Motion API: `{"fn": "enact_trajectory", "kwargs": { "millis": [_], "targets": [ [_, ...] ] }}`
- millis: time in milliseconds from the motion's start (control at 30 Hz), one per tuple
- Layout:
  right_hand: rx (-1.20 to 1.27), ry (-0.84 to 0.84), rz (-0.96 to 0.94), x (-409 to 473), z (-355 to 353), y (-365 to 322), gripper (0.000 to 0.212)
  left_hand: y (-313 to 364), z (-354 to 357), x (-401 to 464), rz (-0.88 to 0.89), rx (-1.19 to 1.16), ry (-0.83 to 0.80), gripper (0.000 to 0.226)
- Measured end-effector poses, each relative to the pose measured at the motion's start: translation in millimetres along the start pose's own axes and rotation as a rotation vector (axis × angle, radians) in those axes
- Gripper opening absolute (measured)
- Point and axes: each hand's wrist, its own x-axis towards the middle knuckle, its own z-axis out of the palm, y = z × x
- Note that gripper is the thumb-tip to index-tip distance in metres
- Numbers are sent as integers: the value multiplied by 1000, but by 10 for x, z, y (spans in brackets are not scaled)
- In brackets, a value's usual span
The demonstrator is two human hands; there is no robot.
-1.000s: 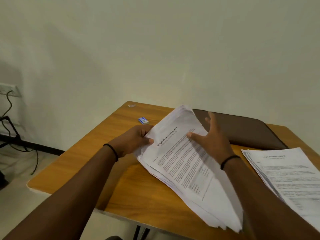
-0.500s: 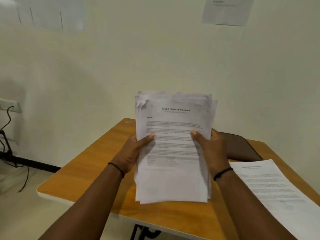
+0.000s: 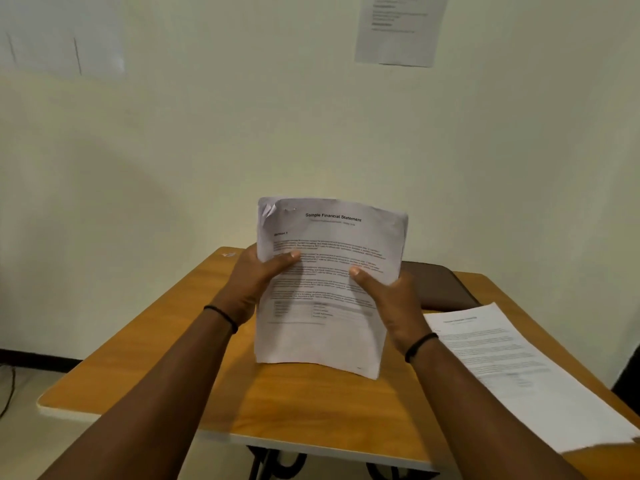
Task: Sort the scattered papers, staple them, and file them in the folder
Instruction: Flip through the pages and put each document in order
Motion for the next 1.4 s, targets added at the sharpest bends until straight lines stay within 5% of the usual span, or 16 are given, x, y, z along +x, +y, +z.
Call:
{"fn": "enact_trajectory", "kwargs": {
  "millis": [167,333,500,633,800,933,1200,1400],
  "targets": [
    [42,55,-51,96,51,-182,17,89,23,29,22,-57,44,61],
    [8,6,110,-156,-52,291,18,-363,66,-213,-144,-56,35,33],
    [-11,-4,194,-273,-64,530,23,-569,87,-306,-249,-37,94,29],
    [0,-23,178,-199,-151,441,36,-510,25,-210,-211,-351,212,34],
    [323,30,182,-213,24,475,68,-557,236,-221,-192,-679,237,43],
    [527,94,142,-252,208,537,48,-688,554,-490,-247,-739,176,45],
    [422,164,168,-244,-185,485,45,-373,-139,-276,-244,-543,161,48],
    [343,187,103,-161,-436,279,41,36,-707,53,-303,-170,-9,62]
  ]
}}
